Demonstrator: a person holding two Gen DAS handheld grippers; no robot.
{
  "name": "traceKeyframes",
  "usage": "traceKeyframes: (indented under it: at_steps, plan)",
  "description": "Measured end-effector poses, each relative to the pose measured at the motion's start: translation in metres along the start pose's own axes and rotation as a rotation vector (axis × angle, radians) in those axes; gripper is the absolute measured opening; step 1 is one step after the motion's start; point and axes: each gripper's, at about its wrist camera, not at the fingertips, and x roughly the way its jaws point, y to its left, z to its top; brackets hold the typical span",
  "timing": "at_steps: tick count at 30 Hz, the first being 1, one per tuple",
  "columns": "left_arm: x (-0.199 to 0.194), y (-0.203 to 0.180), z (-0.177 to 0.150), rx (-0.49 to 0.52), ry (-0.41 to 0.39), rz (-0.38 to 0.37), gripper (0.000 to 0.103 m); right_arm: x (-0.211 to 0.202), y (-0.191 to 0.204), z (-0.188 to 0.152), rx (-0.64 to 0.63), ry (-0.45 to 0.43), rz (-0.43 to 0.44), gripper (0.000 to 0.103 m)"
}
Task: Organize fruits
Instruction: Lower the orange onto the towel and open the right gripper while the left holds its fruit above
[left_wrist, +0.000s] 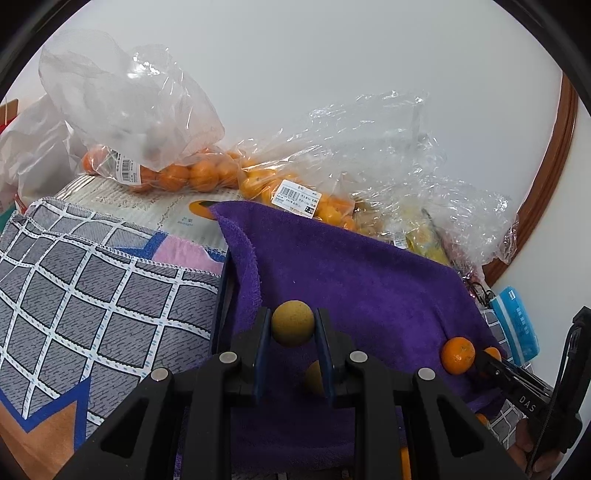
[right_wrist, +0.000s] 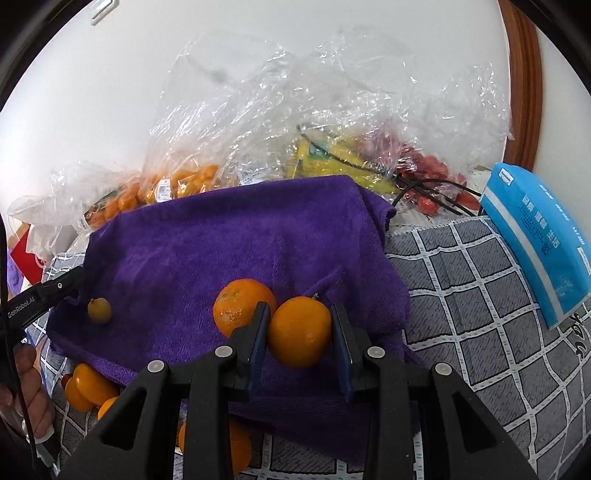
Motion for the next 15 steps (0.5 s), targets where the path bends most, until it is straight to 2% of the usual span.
traceKeyframes:
  at_steps: [15]
  plan:
    - [0.0075,-0.0044,-0.0019,0.022,0.031,0.008,0.023,-0.0038,0.0054,0.0001,-0.031,-0.022,-0.012,0.033]
